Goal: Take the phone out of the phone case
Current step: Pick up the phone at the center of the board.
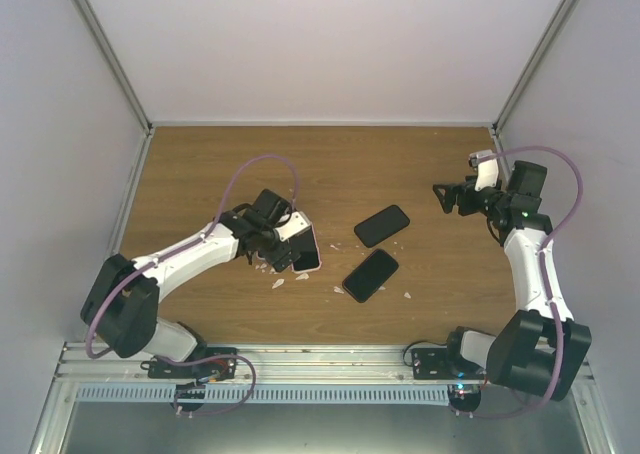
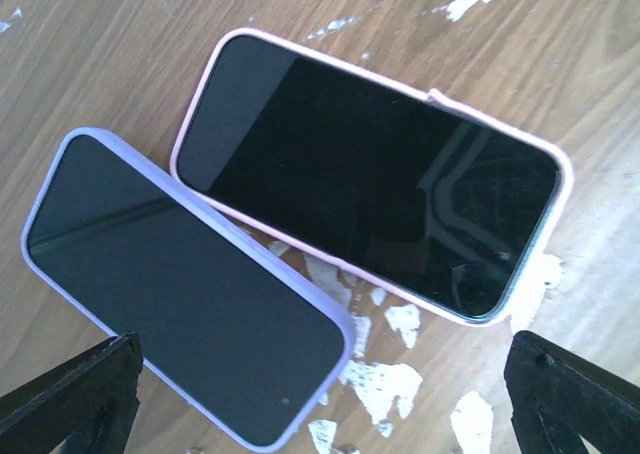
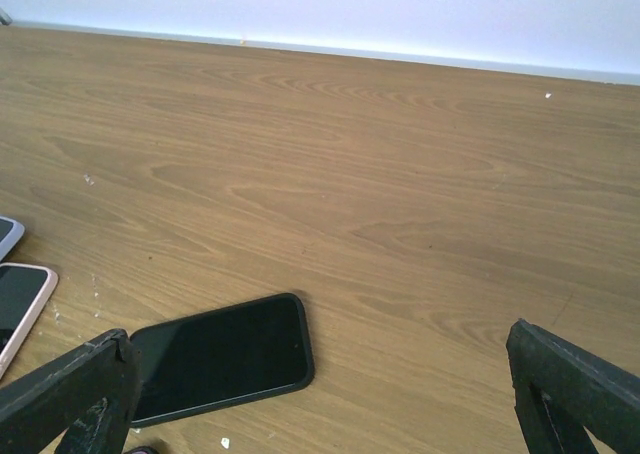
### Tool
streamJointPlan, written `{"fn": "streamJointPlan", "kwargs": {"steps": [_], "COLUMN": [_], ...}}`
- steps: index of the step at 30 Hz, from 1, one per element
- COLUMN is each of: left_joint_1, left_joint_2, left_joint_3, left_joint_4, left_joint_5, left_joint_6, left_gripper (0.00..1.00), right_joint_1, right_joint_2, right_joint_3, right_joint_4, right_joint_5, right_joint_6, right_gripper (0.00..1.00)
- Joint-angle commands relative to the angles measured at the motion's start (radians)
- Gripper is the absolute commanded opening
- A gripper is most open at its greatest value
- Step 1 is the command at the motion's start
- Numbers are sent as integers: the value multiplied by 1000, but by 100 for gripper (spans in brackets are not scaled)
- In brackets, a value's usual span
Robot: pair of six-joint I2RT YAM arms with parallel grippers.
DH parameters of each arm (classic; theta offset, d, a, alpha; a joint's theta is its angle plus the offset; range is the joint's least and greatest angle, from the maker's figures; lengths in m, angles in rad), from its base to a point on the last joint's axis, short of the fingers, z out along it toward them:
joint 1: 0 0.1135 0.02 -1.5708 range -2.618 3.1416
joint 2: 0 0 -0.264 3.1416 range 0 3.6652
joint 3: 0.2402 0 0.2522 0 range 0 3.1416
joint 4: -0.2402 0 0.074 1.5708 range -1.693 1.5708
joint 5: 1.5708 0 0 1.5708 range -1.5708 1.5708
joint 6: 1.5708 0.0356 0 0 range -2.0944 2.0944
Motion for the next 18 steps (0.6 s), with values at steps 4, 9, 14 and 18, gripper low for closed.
{"fn": "streamJointPlan", "kwargs": {"steps": [4,9,14,18], "left_joint_1": [-32,-34,-32,-23], "left_joint_2": [88,130,146,149], "left_joint_3": [-22,-34,-78,-98], "left_joint_4": [169,202,230,242], "left_joint_5": [-175,-225,-262,-279], "left_joint_6": [53,62,79,89], "left_gripper": [99,99,99,99], "right_joint_1": [9,3,-3,-10], "right_joint_2": [-24,-27,-35,-34], "right_joint_3": [-12,-11,-16,-7], "right_joint_4": [32,32,35,29], "right_joint_5": [-8,-13,-15,-21], "right_joint_6": [-25,-23,-22,-21], "right_gripper": [100,100,100,100]}}
